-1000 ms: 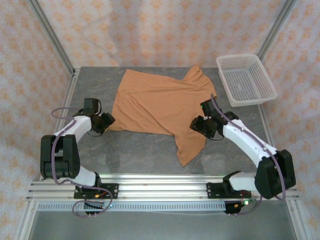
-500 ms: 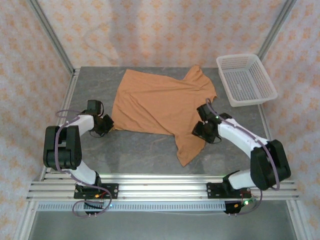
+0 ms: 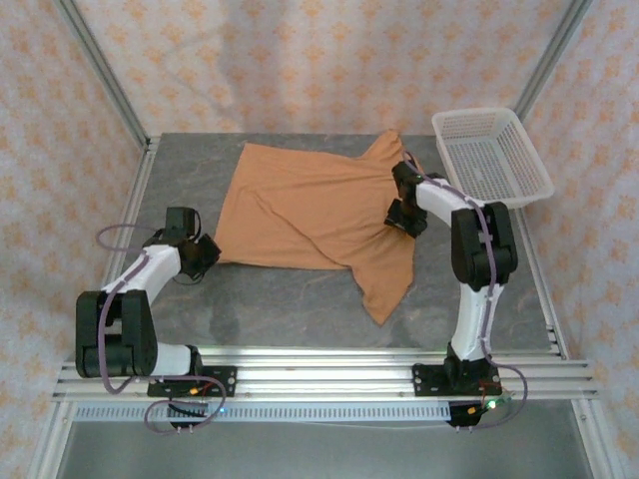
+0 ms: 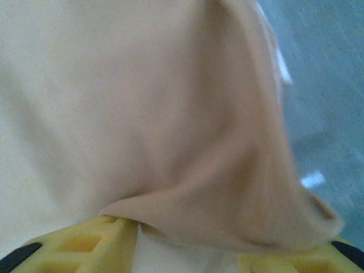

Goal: Fold the inside-out t-shirt

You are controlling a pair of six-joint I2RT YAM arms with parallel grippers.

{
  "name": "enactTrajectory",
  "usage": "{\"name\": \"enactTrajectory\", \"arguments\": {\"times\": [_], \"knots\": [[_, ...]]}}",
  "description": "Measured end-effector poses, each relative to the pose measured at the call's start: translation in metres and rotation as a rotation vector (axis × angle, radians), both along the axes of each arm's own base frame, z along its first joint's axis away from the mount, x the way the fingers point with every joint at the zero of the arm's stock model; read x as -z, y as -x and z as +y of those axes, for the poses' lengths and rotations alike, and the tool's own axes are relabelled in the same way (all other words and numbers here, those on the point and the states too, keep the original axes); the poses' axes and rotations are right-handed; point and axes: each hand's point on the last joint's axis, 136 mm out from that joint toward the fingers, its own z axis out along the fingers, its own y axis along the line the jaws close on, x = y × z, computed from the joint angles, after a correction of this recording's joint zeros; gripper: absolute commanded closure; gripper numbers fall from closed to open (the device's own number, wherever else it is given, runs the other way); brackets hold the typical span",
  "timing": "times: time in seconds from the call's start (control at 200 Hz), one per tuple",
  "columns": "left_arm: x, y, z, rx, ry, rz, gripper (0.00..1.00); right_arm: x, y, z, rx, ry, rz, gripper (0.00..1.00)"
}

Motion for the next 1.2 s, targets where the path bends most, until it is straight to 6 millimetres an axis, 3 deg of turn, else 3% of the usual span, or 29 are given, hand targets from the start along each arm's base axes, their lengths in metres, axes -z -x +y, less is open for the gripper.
{"name": "enactTrajectory", "arguments": {"times": [0.235,0.385,0.505,0.636,0.736,0.866,0.976,1.201], "knots": [[-0.004,0.023,-0.003,0.000,-0.003,-0.026,1.00,-0.007,-0.047,-0.014,-0.021,0.014,-0.020,0.48],[-0.006,0.023,-0.004,0.003,-0.003,-0.034,1.00,-0.021,-0.035,-0.013,-0.056,0.021,0.001,0.44],[-0.007,0.022,-0.009,0.020,-0.003,-0.040,1.00,-0.052,0.010,0.001,-0.098,0.015,-0.018,0.45],[-0.010,0.022,-0.014,0.039,-0.009,-0.048,1.00,-0.082,0.093,0.025,-0.142,-0.033,-0.075,0.50],[-0.010,0.022,-0.014,0.041,-0.017,-0.049,1.00,-0.075,0.151,0.046,-0.170,-0.082,-0.081,0.57],[-0.011,0.021,-0.015,0.046,-0.023,-0.051,1.00,-0.046,0.210,0.061,-0.194,-0.100,-0.022,0.58],[-0.011,0.021,-0.017,0.052,-0.025,-0.051,1.00,-0.031,0.233,0.071,-0.212,-0.095,0.006,0.58],[-0.010,0.021,-0.019,0.058,-0.030,-0.045,1.00,-0.022,0.240,0.086,-0.204,-0.117,-0.010,0.58]]}}
